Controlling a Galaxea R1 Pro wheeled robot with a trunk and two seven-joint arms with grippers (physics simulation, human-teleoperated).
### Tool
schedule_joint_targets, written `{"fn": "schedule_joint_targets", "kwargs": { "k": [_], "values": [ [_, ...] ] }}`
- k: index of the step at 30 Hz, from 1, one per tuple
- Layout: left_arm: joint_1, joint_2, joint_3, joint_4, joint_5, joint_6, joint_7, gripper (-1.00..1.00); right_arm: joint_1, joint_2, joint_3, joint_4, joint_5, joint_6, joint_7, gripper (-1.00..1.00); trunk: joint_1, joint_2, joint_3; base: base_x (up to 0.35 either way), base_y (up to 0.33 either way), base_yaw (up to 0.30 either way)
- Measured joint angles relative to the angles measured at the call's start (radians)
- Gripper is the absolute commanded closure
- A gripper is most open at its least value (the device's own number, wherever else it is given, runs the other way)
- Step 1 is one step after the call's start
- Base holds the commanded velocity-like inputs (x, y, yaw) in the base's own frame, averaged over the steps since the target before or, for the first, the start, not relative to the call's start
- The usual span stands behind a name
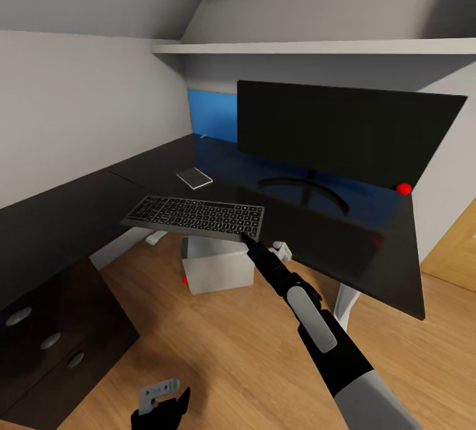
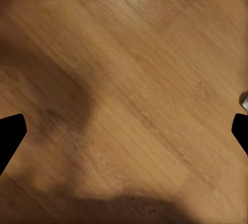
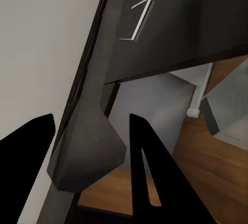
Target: In the bedroom, organize the workspace by keeping the computer under the desk, ensuring the monitor is on the desk, placing the keyboard on the desk next to the monitor, placing the mouse on the desk next to the keyboard, moving the folder from the swivel chair onto the desk next to the mouse, stacking the notebook on top of the folder with the pen on top of the notebook, and positioning the swivel chair next to the desk.
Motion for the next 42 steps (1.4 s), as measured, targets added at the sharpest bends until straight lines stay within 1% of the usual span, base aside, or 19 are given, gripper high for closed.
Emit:
{"fn": "schedule_joint_targets", "kwargs": {
  "k": [6,11,16,20,23,34,36,37,38,39,40,41,42],
  "values": [
    [0.0,-0.002,0.0,0.012,0.0,0.0,0.0,-1.0,0.0,-0.001,0.001,-0.002,0.0,0.001,0.0,1.0,0.0,0.0,0.0,0.0,-0.021,0.0],
    [0.0,-0.003,0.0,0.013,0.001,-0.023,0.001,-1.0,0.0,0.0,0.002,-0.002,-0.001,0.001,0.0,1.0,0.0,0.0,0.0,0.0,-0.004,0.0],
    [0.0,-0.003,0.0,0.013,0.001,-0.026,0.001,-1.0,0.0,-0.001,0.002,-0.002,-0.001,0.001,0.0,1.0,0.0,0.0,0.0,0.0,0.0,0.0],
    [0.0,-0.003,0.0,0.023,0.001,-0.027,0.001,-1.0,0.001,0.001,0.017,-0.003,-0.001,-0.002,0.001,1.0,0.0,0.0,0.0,0.0,-0.017,0.045],
    [0.0,-0.005,-0.001,0.027,0.001,-0.027,0.001,-1.0,0.002,0.002,0.024,-0.002,0.0,-0.004,0.001,1.0,0.0,0.0,0.001,0.0,-0.248,0.211],
    [0.0,-0.008,0.003,0.028,0.0,-0.027,0.001,-1.0,0.003,0.002,0.026,-0.002,0.001,-0.004,0.001,1.0,0.0,0.0,0.005,0.0,-0.277,0.254],
    [0.0,-0.007,0.006,0.052,0.003,-0.028,0.002,-1.0,0.003,0.001,0.026,-0.002,0.001,-0.004,0.001,1.0,0.0,0.0,0.006,0.0,-0.067,0.259],
    [0.0,-0.003,0.011,0.135,0.001,-0.03,0.001,-1.0,0.007,0.0,0.026,-0.008,0.0,-0.003,0.0,1.0,0.0,0.0,0.006,0.0,-0.018,0.259],
    [0.0,0.001,0.013,0.173,0.0,-0.043,0.0,-1.0,0.008,-0.001,0.026,-0.014,0.0,-0.003,0.0,1.0,0.0,0.0,0.007,0.0,-0.011,0.258],
    [0.0,0.009,0.018,0.204,0.0,-0.075,0.0,-1.0,0.011,-0.001,0.026,-0.023,0.0,-0.003,0.0,1.0,0.0,0.0,0.007,0.0,-0.002,0.196],
    [0.0,0.033,0.027,0.317,0.002,-0.266,-0.001,-1.0,0.026,-0.001,0.026,-0.051,-0.002,0.0,-0.001,1.0,0.0,0.0,0.007,0.0,-0.002,0.18],
    [0.0,0.037,0.028,0.361,0.003,-0.325,-0.002,-1.0,0.029,-0.002,0.026,-0.055,0.001,0.0,-0.001,1.0,0.0,0.0,0.007,0.0,-0.001,0.173],
    [0.0,0.038,0.029,0.377,0.003,-0.347,-0.002,-1.0,0.03,-0.002,0.026,-0.057,0.001,0.0,-0.001,1.0,0.0,0.0,0.007,0.0,-0.001,0.16]
  ]
}}
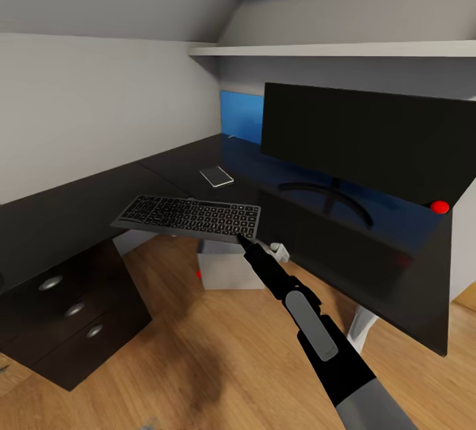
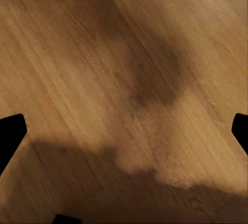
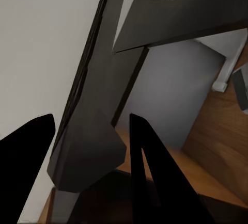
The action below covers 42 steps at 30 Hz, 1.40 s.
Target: In the bedroom, organize the workspace by keeping the computer under the desk, ensuring the monitor is on the desk, placing the keyboard on the desk next to the monitor, placing the mouse on the desk next to the keyboard, moving the folder from the swivel chair onto the desk next to the mouse, stacking the notebook on top of the folder with the pen on top of the notebook, and positioning the swivel chair next to the desk.
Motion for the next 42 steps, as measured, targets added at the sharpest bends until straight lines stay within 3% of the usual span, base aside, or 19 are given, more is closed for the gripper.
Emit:
{"fn": "schedule_joint_targets", "kwargs": {
  "k": [3,18,19,20,21,42],
  "values": [
    [0.0,0.003,0.001,0.066,0.003,-0.075,-0.003,-1.0,0.002,0.0,0.001,-0.005,0.0,0.001,-0.002,1.0,0.0,0.0,0.0,0.0,0.0,0.033],
    [0.0,0.002,-0.002,0.107,0.003,-0.088,-0.002,-1.0,0.003,0.004,0.005,-0.009,0.0,-0.003,-0.004,1.0,0.0,0.0,0.0,0.0,-0.013,0.001],
    [0.0,0.003,-0.003,0.108,0.003,-0.088,-0.002,-1.0,0.003,0.004,0.014,-0.01,0.006,-0.003,-0.007,1.0,0.0,0.0,0.0,0.0,-0.33,0.198],
    [0.0,0.002,-0.004,0.109,0.002,-0.088,-0.003,-1.0,0.003,0.005,0.046,-0.01,0.029,-0.003,-0.011,1.0,0.0,0.0,0.0,0.0,-0.339,0.235],
    [0.0,0.002,-0.004,0.109,0.002,-0.088,-0.003,-1.0,0.003,0.005,0.05,-0.011,0.03,-0.002,-0.01,1.0,0.0,0.0,0.0,0.0,-0.342,0.25],
    [0.0,-0.005,-0.012,0.111,-0.002,-0.087,0.0,-1.0,0.003,0.005,0.052,-0.011,0.032,-0.002,-0.011,1.0,0.0,0.0,0.0,0.0,-0.347,0.275]
  ]
}}
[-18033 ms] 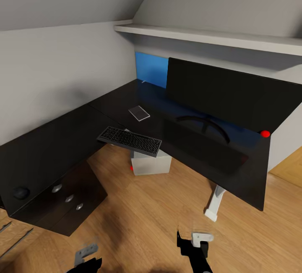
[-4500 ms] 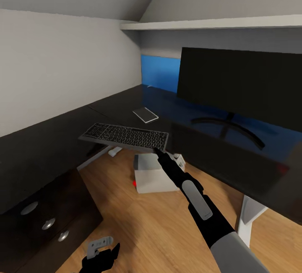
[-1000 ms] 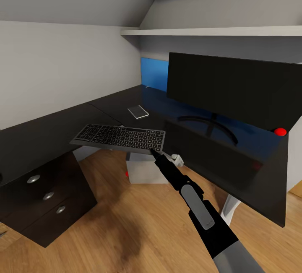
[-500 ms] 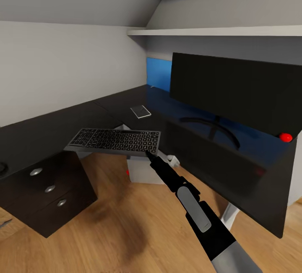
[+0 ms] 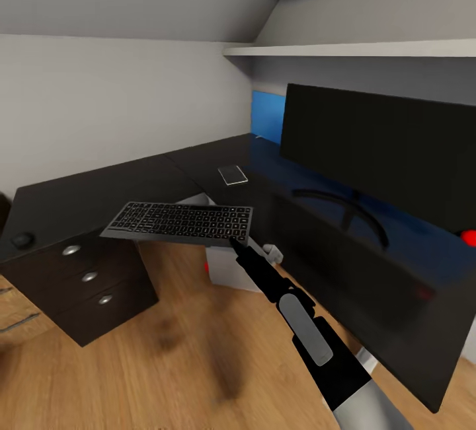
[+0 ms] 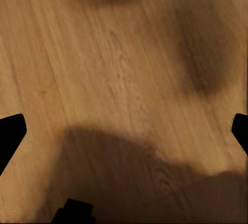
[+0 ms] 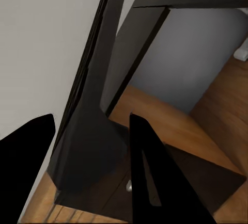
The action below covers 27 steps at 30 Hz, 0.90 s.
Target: In the bedroom, organize the workspace by keeping the computer under the desk, ensuring the monitor is on the desk, placing the keyboard on the desk next to the monitor, placing the mouse on the desk next to the keyboard, moving the folder from the swivel chair onto the desk next to the mouse, stacking the notebook on top of the folder with the pen on top of the notebook, and positioning the swivel chair next to the desk.
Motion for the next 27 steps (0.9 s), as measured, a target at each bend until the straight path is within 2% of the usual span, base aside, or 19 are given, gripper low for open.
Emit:
{"fn": "schedule_joint_targets", "kwargs": {
  "k": [5,7,9,13,27],
  "values": [
    [0.0,0.0,-0.001,0.0,-0.005,0.0,0.0,-1.0,0.0,0.0,0.0,0.0,0.0,0.0,0.0,1.0,0.0,0.0,0.0,0.0,-0.347,0.278],
    [0.0,-0.001,-0.001,0.0,-0.023,0.0,0.0,-1.0,0.0,0.0,0.0,0.0,0.0,0.0,0.0,1.0,0.0,0.0,0.0,0.0,-0.347,0.278],
    [0.0,-0.001,0.0,0.0,-0.065,0.0,0.001,-1.0,0.0,0.0,0.0,0.0,0.0,0.0,0.0,1.0,0.0,0.0,0.0,0.0,-0.327,0.277],
    [0.0,-0.002,0.001,0.0,-0.088,0.0,0.003,-1.0,0.0,0.0,0.0,0.001,-0.001,0.002,0.001,1.0,0.0,0.0,0.0,0.0,-0.167,0.168],
    [0.0,-0.003,0.0,-0.001,-0.098,-0.003,0.002,-1.0,0.0,-0.004,0.0,0.003,-0.002,0.008,0.004,1.0,0.0,0.0,0.0,0.0,-0.007,0.007]
  ]
}}
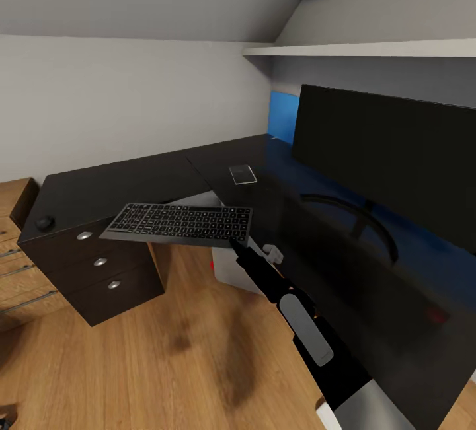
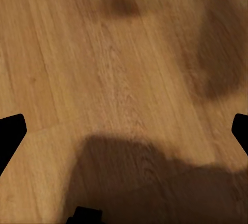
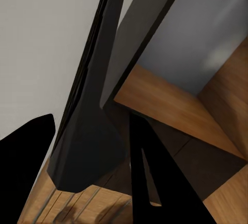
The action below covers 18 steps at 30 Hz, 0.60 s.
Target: In the bedroom, organize the workspace by keeping the computer under the desk, ensuring the monitor is on the desk, placing the keyboard on the desk next to the monitor, placing the mouse on the desk next to the keyboard, moving the folder from the swivel chair onto the desk next to the mouse, stacking the notebook on top of the folder with the pen on top of the notebook, and positioning the swivel chair next to the desk.
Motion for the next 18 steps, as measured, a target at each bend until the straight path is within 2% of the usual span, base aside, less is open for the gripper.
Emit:
{"fn": "schedule_joint_targets", "kwargs": {
  "k": [12,18],
  "values": [
    [0.0,0.0,0.0,0.0,0.001,0.0,0.001,-1.0,0.0,0.001,0.0,0.0,0.0,0.0,0.0,1.0,0.0,0.0,0.0,0.0,0.0,0.0],
    [0.0,0.0,0.0,0.0,0.001,0.0,0.002,-1.0,0.0,0.0,-0.001,-0.001,0.0,-0.001,0.001,1.0,-0.023,0.042,0.019,0.0,0.0,0.0]
  ]
}}
